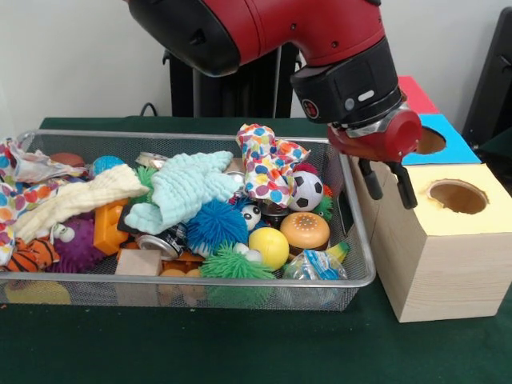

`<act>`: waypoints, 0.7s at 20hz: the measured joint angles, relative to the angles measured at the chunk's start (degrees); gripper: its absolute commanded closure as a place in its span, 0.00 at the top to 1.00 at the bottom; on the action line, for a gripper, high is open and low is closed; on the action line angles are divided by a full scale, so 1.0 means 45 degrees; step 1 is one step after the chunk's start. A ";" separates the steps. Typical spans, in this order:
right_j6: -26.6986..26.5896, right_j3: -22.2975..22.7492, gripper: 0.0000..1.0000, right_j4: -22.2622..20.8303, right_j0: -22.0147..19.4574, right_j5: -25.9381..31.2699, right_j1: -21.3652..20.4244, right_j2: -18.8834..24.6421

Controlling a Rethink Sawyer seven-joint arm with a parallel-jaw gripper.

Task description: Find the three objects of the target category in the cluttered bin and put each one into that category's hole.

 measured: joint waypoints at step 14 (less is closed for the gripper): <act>-0.0439 0.0240 1.00 0.0000 -0.0575 0.0055 0.0477 0.0196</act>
